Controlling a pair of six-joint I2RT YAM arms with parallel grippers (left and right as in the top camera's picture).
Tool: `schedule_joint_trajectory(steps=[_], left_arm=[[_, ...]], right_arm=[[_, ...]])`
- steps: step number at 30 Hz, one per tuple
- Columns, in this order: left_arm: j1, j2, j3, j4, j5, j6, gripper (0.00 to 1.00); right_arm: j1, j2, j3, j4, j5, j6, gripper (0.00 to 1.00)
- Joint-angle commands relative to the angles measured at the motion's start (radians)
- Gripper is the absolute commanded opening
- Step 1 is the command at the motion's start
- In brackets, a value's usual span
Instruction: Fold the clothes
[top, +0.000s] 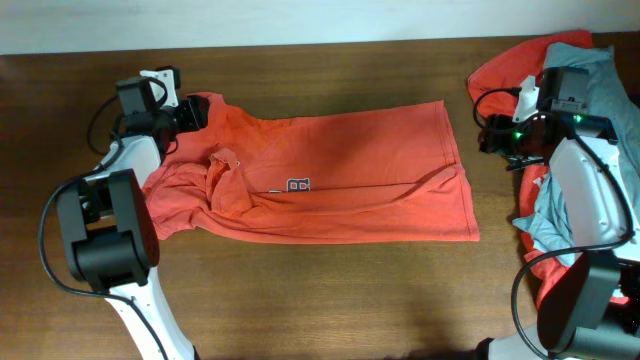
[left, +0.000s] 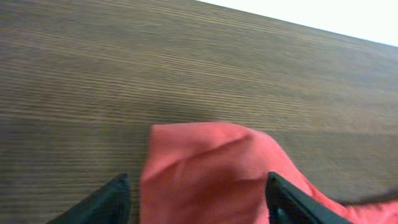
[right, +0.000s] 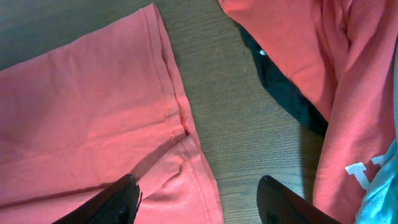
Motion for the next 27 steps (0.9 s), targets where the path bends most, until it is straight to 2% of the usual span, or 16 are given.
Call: schedule_joint_trajectory(steps=[1,8,10,12,15,17,20,21,27], left_arm=[[0.000,0.023,0.018,0.017,-0.066,0.008,0.72],[-0.002,0.082,0.018,0.051,-0.033,0.008,0.71],[-0.005,0.090,0.018,0.066,-0.002,0.008,0.67],[-0.008,0.093,0.018,0.079,0.006,0.008,0.57],[-0.008,0.093,0.018,0.105,0.012,0.008,0.36],[-0.008,0.093,0.018,0.126,0.061,0.008,0.02],[-0.007,0.091,0.018,0.166,0.180,0.008,0.01],[-0.007,0.083,0.018,0.178,0.232,0.001,0.01],[-0.006,0.010,0.018,0.156,0.360,-0.061,0.01]], right_arm=[[-0.003,0.004,0.002,0.000,-0.008,-0.007,0.66],[-0.003,0.004,0.002,0.000,-0.008,-0.007,0.66],[-0.003,0.004,0.002,0.000,-0.008,-0.007,0.66],[-0.003,0.004,0.002,0.000,-0.008,-0.007,0.66],[-0.003,0.004,0.002,-0.001,-0.008,-0.007,0.66],[-0.003,0.004,0.002,-0.001,-0.008,-0.007,0.65],[-0.003,0.004,0.002,0.002,-0.008,-0.007,0.65],[-0.003,0.004,0.002,0.008,-0.009,-0.007,0.61],[-0.003,0.004,0.002,0.053,-0.009,-0.008,0.57]])
